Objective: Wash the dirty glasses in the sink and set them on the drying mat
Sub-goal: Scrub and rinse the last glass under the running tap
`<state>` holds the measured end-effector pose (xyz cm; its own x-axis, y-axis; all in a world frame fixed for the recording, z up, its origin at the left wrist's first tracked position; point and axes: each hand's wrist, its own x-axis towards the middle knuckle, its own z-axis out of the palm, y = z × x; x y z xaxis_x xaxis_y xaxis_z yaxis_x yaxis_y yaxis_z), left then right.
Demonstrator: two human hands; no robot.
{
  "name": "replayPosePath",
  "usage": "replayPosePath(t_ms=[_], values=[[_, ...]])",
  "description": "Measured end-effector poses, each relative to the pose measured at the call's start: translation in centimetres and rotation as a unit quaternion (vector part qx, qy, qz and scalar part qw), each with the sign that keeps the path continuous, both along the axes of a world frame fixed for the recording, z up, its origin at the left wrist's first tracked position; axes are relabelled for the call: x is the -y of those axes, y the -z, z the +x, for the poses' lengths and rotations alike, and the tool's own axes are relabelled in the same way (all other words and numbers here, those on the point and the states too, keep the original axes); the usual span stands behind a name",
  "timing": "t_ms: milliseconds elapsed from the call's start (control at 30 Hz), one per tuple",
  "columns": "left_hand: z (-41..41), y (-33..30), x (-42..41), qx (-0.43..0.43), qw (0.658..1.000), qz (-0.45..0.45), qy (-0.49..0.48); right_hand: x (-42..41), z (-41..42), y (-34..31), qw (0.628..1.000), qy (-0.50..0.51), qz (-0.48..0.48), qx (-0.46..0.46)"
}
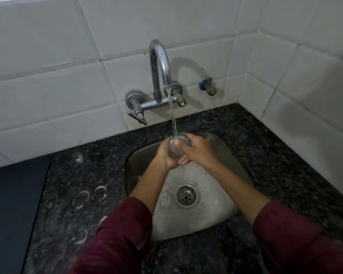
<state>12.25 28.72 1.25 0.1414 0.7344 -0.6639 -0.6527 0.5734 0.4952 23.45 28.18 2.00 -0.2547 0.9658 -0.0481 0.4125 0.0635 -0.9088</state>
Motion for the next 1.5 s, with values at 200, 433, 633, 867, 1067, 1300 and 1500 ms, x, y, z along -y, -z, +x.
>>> replayPosePath(t_ms=[200,433,633,867,1067,1300,1500], values=[[0.3,1.6,-1.2,0.038,0.999,0.034,0.019,-1.1,-0.2,-0.3,0.995,0.020,0.009,0.102],[-0.8,3.2,-0.3,-0.232,0.959,0.161,0.018,-0.8,1.4,3.1,0.992,0.020,-0.125,-0.010],[-1.1,5.0,2.8,-0.435,0.849,0.291,0.074,0.7,2.0,5.5,0.967,-0.039,-0.212,-0.137],[-1.2,5.7,4.5,-0.336,0.890,0.309,-0.007,1.4,1.0,5.4,0.990,-0.110,-0.066,-0.057],[-0.9,6.3,4.1,-0.188,0.943,0.273,-0.036,-0.3,1.3,3.8,0.986,-0.158,0.035,0.048],[-0.9,5.1,3.7,-0.221,0.945,0.225,0.080,-1.2,2.2,4.2,0.994,-0.105,-0.013,0.037],[-2.0,4.8,4.5,-0.215,0.938,0.173,0.211,-0.8,1.3,5.5,0.988,-0.068,-0.135,0.042]])
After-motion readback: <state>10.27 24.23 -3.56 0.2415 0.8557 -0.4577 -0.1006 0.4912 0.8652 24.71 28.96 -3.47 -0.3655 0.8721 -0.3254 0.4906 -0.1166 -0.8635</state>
